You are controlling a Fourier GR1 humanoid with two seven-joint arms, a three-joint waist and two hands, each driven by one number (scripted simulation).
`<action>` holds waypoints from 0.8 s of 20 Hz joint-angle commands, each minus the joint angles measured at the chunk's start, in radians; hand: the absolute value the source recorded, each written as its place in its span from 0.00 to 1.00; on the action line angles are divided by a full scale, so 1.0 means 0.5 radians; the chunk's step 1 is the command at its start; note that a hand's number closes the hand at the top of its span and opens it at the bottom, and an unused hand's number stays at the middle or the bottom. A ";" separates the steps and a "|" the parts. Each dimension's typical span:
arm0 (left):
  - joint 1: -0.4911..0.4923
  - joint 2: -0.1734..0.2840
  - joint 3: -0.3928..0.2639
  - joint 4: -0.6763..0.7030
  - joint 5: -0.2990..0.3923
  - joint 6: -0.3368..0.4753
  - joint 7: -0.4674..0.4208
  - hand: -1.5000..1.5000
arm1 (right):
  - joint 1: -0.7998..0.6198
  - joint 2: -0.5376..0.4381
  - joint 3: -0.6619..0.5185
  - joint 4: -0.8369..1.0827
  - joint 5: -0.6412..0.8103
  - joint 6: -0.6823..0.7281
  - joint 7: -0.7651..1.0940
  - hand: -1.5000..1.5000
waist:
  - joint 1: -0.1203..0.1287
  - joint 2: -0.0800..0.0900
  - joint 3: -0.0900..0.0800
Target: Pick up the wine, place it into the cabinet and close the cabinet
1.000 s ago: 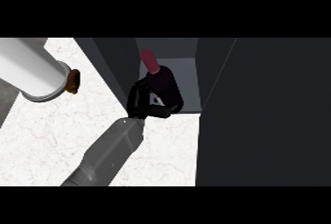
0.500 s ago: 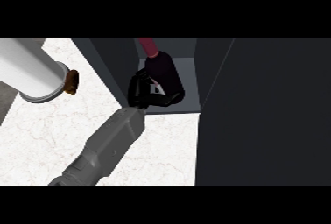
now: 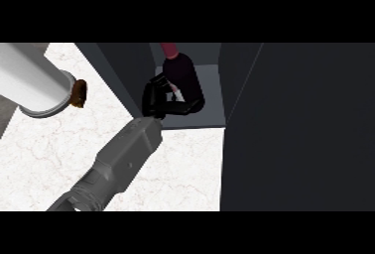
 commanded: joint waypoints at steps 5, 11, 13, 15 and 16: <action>-0.048 0.000 0.002 0.122 0.007 -0.020 -0.005 1.00 | -0.121 0.007 -0.015 0.163 0.022 -0.023 -0.029 0.00 | -0.003 0.006 0.000; 0.013 -0.001 0.102 0.177 0.053 -0.002 -0.283 1.00 | -0.039 0.049 0.103 -0.081 0.100 -0.083 0.076 0.00 | -0.010 0.005 -0.002; -0.050 -0.001 0.153 0.235 0.038 -0.029 -0.340 1.00 | 0.041 0.017 0.089 -0.138 0.040 -0.044 0.116 0.00 | 0.005 0.000 -0.001; -0.144 0.034 0.166 0.244 0.024 -0.026 -0.345 0.00 | 0.019 -0.019 -0.017 -0.041 0.006 -0.002 0.008 0.00 | 0.006 0.004 0.000; -0.049 -0.001 0.131 0.193 0.004 -0.005 -0.372 0.00 | 0.004 0.011 0.059 -0.070 0.086 -0.044 0.049 0.00 | 0.026 -0.006 0.000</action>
